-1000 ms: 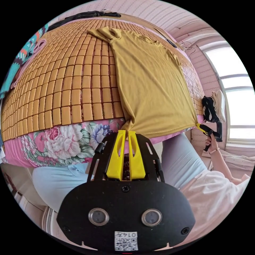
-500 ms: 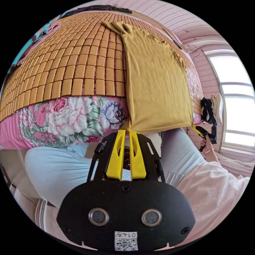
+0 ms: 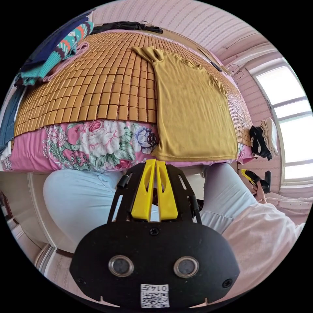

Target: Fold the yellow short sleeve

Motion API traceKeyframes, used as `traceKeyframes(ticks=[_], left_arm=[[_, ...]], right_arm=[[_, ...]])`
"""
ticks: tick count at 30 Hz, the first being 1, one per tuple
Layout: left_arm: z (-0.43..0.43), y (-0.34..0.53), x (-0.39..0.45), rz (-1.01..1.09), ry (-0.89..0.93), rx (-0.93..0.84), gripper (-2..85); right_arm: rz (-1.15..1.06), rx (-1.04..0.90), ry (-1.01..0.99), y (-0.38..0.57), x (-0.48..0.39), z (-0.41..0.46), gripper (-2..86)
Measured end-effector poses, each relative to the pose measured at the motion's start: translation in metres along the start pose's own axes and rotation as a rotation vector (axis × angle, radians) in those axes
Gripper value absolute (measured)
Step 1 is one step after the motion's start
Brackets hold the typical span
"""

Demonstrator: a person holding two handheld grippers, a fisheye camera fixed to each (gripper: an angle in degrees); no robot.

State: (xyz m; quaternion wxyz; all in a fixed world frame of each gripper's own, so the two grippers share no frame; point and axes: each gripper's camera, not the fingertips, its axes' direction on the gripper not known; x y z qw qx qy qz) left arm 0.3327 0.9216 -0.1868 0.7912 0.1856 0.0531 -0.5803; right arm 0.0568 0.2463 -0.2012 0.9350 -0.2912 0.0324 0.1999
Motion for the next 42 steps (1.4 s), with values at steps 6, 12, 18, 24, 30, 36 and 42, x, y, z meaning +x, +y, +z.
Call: traceKeyframes(ticks=[6, 12, 18, 24, 30, 36, 42], left_arm=[[-0.006, 0.050, 0.038, 0.137, -0.035, 0.145, -1.0], [0.012, 0.091, 0.083, 0.297, -0.111, 0.121, -1.0], [0.010, 0.120, 0.104, 0.317, 0.027, 0.299, -1.0], [0.025, 0.107, 0.120, 0.306, 0.183, 0.361, -0.7], [0.041, 0.041, 0.158, 0.410, 0.117, 0.415, -0.1], [0.092, -0.072, 0.214, 0.507, 0.128, 0.384, 2.2], [0.174, -0.185, 0.274, 0.535, 0.191, 0.299, 3.7]], right_arm=[[-0.125, 0.135, -0.021, 0.042, -0.025, -0.026, 0.0], [-0.228, 0.205, -0.027, 0.090, -0.029, -0.040, 1.4], [-0.319, 0.196, -0.002, 0.094, -0.031, -0.050, 4.6], [-0.444, 0.271, 0.012, 0.017, -0.071, -0.077, 6.6], [-0.561, 0.240, 0.079, -0.106, -0.147, -0.063, 7.4], [-0.563, 0.140, 0.147, -0.230, -0.186, -0.011, 9.3], [-0.466, 0.139, 0.104, -0.339, -0.185, 0.033, 10.1]])
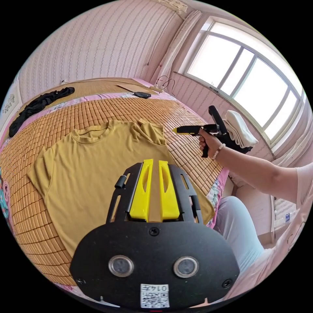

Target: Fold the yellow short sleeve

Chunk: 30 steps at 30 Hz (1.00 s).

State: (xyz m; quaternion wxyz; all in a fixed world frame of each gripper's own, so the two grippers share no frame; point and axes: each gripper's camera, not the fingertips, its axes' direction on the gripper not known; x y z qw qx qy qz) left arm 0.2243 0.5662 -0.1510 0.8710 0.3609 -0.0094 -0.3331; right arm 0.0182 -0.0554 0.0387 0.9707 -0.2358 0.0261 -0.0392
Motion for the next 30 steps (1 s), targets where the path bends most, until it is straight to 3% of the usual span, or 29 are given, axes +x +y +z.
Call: traceKeyframes(ticks=[4, 7, 11, 15, 20, 30], left_arm=[[0.071, -0.048, -0.001, -0.002, 0.009, -0.045, 4.0], [0.110, -0.070, 0.002, 0.000, 0.029, -0.064, 4.2], [0.150, -0.092, 0.013, 0.046, 0.045, -0.087, 4.2], [0.176, -0.116, 0.038, 0.187, 0.036, -0.087, 4.6], [0.239, -0.165, 0.081, 0.308, 0.022, -0.174, 4.9], [0.364, -0.223, 0.159, 0.440, 0.004, -0.380, 5.8]], right_arm=[[0.012, 0.052, -0.005, -0.045, 0.020, 0.024, 9.7], [0.036, -0.035, -0.023, -0.060, 0.045, 0.045, 4.3], [0.093, 0.174, -0.116, -0.024, 0.083, -0.004, 1.3], [0.167, 0.227, -0.109, 0.022, 0.115, -0.043, 0.9], [0.177, 0.260, -0.308, 0.042, 0.147, -0.048, 1.1], [0.179, 0.262, -0.253, 0.016, 0.195, -0.050, 3.2]])
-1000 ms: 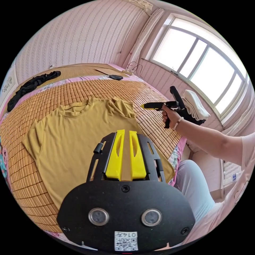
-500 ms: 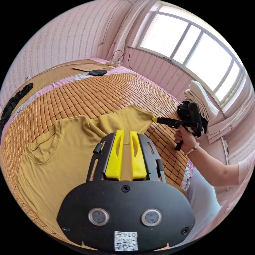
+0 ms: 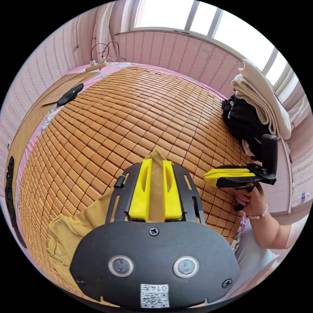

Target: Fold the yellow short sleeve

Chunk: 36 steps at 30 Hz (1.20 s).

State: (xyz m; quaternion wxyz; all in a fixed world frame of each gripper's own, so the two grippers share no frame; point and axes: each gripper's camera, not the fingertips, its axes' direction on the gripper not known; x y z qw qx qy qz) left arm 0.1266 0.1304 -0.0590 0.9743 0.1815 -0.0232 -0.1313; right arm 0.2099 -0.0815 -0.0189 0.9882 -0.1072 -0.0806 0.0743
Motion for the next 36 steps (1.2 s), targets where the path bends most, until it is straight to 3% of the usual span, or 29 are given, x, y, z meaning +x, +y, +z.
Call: traceKeyframes(ticks=[6, 10, 16, 24, 29, 36], left_arm=[[0.017, -0.012, 0.007, 0.003, -0.027, 0.018, 4.8], [0.013, -0.019, 0.000, -0.024, 0.023, 0.013, 0.9], [0.000, -0.028, -0.006, 0.024, -0.049, 0.012, 0.4], [-0.119, 0.002, -0.030, -0.032, -0.126, 0.236, 1.0], [-0.247, 0.102, -0.062, -0.092, -0.172, 0.367, 1.5], [-0.328, 0.329, -0.120, -0.450, -0.334, 0.279, 3.0]], right_arm=[[-0.069, -0.133, -0.005, -0.019, 0.008, 0.039, 9.2], [-0.072, -0.191, 0.037, -0.028, 0.016, 0.069, 2.6], [-0.045, -0.178, 0.004, -0.027, 0.042, 0.095, 0.6], [-0.082, -0.187, 0.059, -0.014, 0.058, 0.139, 0.3], [-0.112, -0.214, 0.140, 0.004, 0.069, 0.167, 0.5], [-0.339, -0.175, 0.149, 0.036, 0.014, 0.199, 0.8]])
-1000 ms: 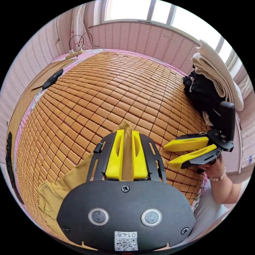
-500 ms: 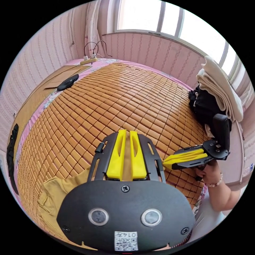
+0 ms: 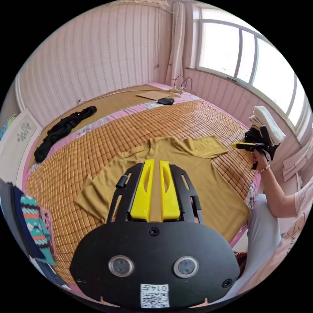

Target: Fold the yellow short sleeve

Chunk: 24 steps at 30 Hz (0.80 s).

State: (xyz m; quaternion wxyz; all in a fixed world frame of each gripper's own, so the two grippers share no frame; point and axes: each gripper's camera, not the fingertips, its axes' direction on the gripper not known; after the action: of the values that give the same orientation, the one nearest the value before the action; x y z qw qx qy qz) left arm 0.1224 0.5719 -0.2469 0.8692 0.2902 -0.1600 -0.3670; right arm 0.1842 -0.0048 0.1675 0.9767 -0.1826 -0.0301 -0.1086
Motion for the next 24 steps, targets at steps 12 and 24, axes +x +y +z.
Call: traceKeyframes(ticks=[12, 24], left_arm=[[-0.054, 0.126, -0.182, -0.484, -0.024, 0.007, 4.8], [-0.088, 0.110, -0.266, -0.457, -0.064, 0.096, 4.8]], right_arm=[[-0.520, -0.393, -0.409, -0.035, -0.291, 0.295, 4.5], [-0.682, -0.456, 0.006, -0.030, -0.417, 0.540, 6.9]])
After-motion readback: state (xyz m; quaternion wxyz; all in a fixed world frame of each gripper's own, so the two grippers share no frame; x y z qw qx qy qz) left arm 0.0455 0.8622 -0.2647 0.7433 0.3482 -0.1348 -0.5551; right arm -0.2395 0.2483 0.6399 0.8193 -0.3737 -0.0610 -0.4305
